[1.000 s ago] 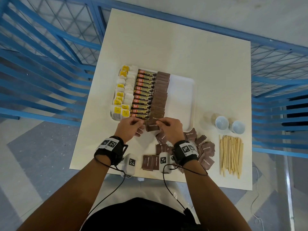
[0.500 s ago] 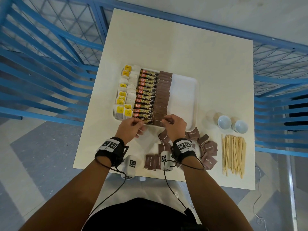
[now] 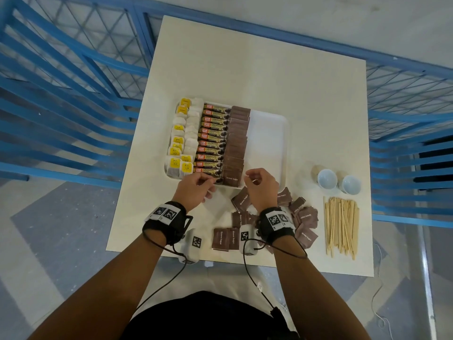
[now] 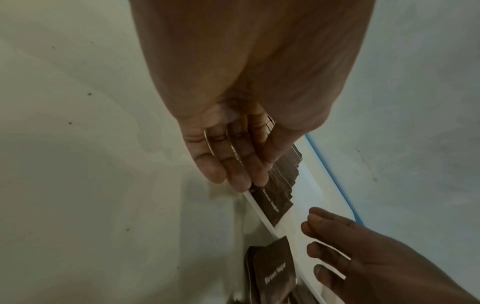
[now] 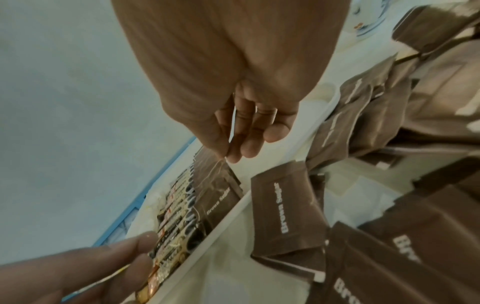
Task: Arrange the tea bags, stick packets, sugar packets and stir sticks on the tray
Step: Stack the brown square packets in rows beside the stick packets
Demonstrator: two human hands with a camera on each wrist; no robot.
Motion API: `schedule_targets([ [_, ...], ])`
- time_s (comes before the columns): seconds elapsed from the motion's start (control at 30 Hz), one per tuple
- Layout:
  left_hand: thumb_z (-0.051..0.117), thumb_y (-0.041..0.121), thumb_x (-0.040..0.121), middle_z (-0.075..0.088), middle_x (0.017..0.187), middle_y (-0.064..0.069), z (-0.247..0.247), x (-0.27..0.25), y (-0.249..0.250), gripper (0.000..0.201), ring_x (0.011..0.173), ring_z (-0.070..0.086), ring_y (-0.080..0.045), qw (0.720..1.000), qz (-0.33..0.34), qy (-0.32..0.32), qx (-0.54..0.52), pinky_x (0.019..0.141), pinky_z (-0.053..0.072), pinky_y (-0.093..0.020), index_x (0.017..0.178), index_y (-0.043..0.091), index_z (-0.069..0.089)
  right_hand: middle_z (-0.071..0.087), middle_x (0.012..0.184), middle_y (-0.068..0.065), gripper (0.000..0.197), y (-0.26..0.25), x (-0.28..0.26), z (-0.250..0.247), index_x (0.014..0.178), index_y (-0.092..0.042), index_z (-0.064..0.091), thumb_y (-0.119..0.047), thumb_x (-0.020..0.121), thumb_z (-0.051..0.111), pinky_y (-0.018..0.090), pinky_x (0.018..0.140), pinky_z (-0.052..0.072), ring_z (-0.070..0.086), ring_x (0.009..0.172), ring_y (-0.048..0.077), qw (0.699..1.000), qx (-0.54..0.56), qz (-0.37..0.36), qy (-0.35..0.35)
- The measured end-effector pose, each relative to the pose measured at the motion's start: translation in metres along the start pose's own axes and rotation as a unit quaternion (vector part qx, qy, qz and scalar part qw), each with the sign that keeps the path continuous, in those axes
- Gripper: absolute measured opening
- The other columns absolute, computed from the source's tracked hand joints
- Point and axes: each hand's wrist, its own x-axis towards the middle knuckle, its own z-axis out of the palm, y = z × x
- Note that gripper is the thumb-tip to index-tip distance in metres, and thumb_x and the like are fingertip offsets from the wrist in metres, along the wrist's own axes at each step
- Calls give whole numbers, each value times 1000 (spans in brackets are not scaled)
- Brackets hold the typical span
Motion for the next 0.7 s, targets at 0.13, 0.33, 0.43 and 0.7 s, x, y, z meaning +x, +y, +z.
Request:
schedule_targets([
  [0.13,64,19,98,77,86,-1,12,-4,2,7,67,70,-12,999,24,-25,42,59,51,-22,102,15,69,71,87,-14,9,6,-12,-17,94,-25,72,-17,90,69,17,75,53,66,80,4,1000,12,-6,-14],
  [0.33,81,28,85,71,90,6,35,-18,-7,16,80,67,-12,972,87,-122,179,73,54,-26,97,22,72,71,89,-13,9,29,-43,-37,99,-20,73,-15,91,70,14,77,51,65,82,-3,996,-47,-20,-79],
  [0.43,87,41,75,66,98,7,47,-30,-11,39,88,62,-12,942,120,-184,256,78,52,-31,104,23,69,68,91,-14,9,43,-61,-41,97,-24,73,-21,89,73,18,79,52,62,81,-2,987,-116,-34,-103],
  [0.7,88,41,69,44,137,-4,63,-44,-36,81,123,43,-25,814,216,-221,492,102,46,-40,135,20,47,47,133,11,55,75,-103,-45,126,-20,63,-2,76,73,46,106,45,42,128,36,965,-224,-62,-120],
])
